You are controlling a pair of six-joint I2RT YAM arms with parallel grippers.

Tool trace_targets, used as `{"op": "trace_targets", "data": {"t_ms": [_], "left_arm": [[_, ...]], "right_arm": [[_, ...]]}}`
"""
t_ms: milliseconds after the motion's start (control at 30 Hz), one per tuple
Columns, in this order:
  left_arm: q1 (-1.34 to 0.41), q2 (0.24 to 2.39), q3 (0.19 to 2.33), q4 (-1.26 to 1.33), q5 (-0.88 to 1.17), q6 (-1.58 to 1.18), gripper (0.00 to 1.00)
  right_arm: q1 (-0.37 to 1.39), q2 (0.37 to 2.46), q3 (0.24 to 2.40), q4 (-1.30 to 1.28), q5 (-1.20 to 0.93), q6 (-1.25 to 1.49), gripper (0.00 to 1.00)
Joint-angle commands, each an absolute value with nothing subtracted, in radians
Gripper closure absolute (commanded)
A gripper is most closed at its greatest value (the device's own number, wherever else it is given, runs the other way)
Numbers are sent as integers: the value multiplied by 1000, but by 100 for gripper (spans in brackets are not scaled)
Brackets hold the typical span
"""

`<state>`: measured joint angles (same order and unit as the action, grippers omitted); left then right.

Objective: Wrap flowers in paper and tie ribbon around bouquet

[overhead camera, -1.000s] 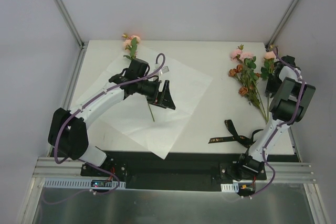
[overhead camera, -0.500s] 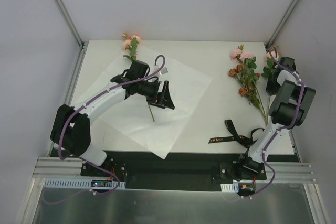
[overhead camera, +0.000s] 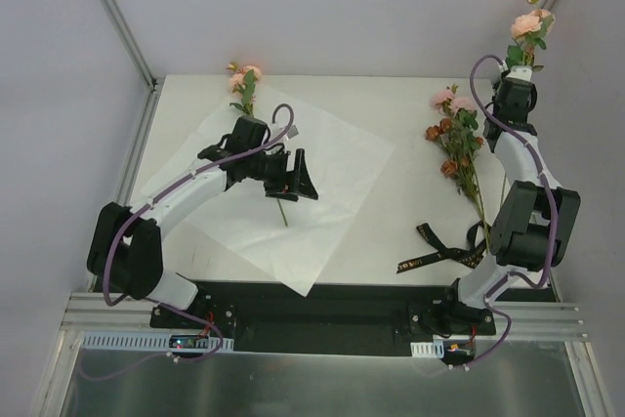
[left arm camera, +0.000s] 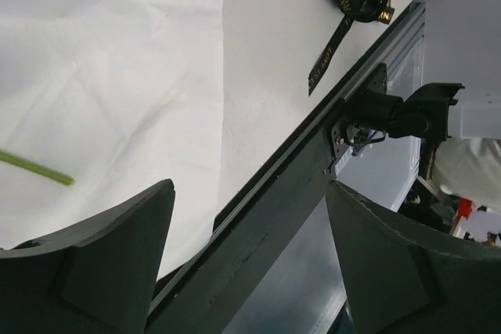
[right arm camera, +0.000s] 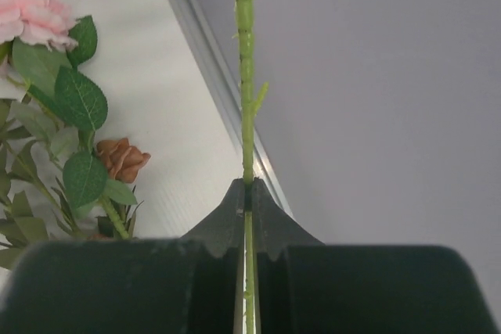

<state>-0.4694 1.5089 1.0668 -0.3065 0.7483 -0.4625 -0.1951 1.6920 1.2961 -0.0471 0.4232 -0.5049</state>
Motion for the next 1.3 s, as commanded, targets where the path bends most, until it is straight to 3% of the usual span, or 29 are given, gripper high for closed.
{"op": "trace_targets", "data": {"t_ms": [0,267,400,567,867,1000,1100,1200,1233,1267], "left_arm": [[-446,1356,1016,-290,667,-525,20],[-448,1310,1028,-90,753,-592,16],[-462,1307,1052,79,805,-659,18],[-527,1341,1100,218,831,-715,16],[-597,1414,1138,262,802,-738,19],[-601,1417,1135,258,801,-736,26],[-601,1428,1141,223,782,-727,44],[-598,1431,1160,131,731,-695,95],[-591,1424,1158,106,698,-668,100],[-583,1414,1155,82,668,-654,100]], "right_arm": [[-164,1597,1371,17,540,-551,100],[-2,1439,1522,-331,392,-307,100],[32,1329,1449,-353,-76,57,100],[131,1266,1247,-77,-418,466,99],[428,1264,1219,34,-419,585,100],[491,1284,1235,31,-417,584,100],[520,1290,1232,43,-405,591,100],[535,1304,1252,41,-405,575,100],[532,1311,1262,37,-413,559,99],[531,1315,1282,8,-399,534,89]]}}
